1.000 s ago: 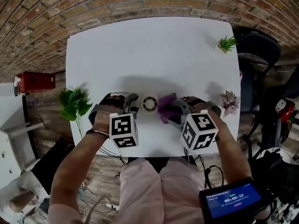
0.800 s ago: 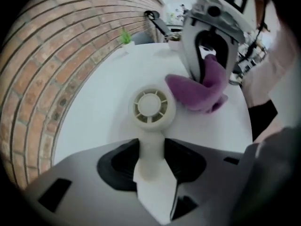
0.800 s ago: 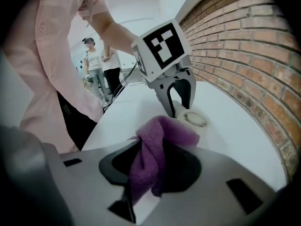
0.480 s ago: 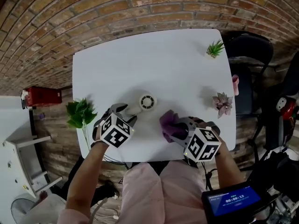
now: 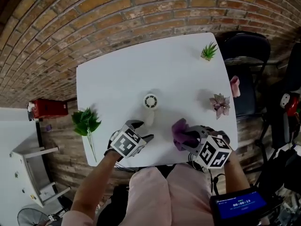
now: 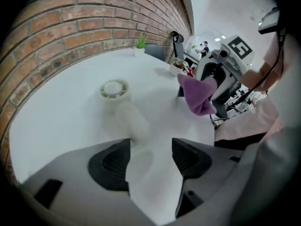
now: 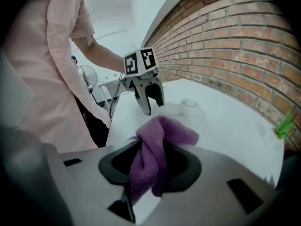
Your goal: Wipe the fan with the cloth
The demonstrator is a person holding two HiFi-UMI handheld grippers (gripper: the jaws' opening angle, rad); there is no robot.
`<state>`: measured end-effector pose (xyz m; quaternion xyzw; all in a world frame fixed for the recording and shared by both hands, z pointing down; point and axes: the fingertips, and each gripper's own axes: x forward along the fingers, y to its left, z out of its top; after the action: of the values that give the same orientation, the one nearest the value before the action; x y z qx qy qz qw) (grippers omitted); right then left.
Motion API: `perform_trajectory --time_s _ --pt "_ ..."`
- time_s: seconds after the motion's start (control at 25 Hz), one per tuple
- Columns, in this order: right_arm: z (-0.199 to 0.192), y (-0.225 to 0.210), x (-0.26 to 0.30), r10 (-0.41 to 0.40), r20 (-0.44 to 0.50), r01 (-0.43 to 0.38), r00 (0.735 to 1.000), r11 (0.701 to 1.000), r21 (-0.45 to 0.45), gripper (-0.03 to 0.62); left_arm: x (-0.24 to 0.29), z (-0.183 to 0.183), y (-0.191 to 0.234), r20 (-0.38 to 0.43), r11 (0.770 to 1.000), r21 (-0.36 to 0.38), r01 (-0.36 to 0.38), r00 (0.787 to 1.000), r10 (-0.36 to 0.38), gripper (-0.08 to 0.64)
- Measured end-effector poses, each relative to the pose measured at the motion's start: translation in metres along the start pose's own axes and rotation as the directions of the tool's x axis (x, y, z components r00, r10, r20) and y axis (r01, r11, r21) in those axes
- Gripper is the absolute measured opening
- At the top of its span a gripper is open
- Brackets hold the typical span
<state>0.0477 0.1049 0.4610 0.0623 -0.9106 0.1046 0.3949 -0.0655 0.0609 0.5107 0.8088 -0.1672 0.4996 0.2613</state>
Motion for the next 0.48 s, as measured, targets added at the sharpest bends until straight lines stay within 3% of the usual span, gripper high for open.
perform_trajectory --time_s 0.16,0.32,0.48 --pt "-0.015 0.003 -0.01 -0.016 -0.009 0.017 1.0 0.999 0.043 0.123 0.022 0.05 -0.022 0.086 0.998 0.021 0.064 0.994 -0.066 0.284" --pt "-0.027 0.002 -0.021 -0.042 -0.019 0.043 0.999 0.996 0.083 0.124 0.035 0.099 -0.024 0.164 0.996 0.041 0.078 0.983 -0.084 0.286" --pt "-0.032 -0.002 -0.029 -0.063 -0.016 0.065 0.998 0.992 0.109 0.124 0.036 0.126 -0.019 0.207 0.995 0.049 0.082 0.974 -0.091 0.29"
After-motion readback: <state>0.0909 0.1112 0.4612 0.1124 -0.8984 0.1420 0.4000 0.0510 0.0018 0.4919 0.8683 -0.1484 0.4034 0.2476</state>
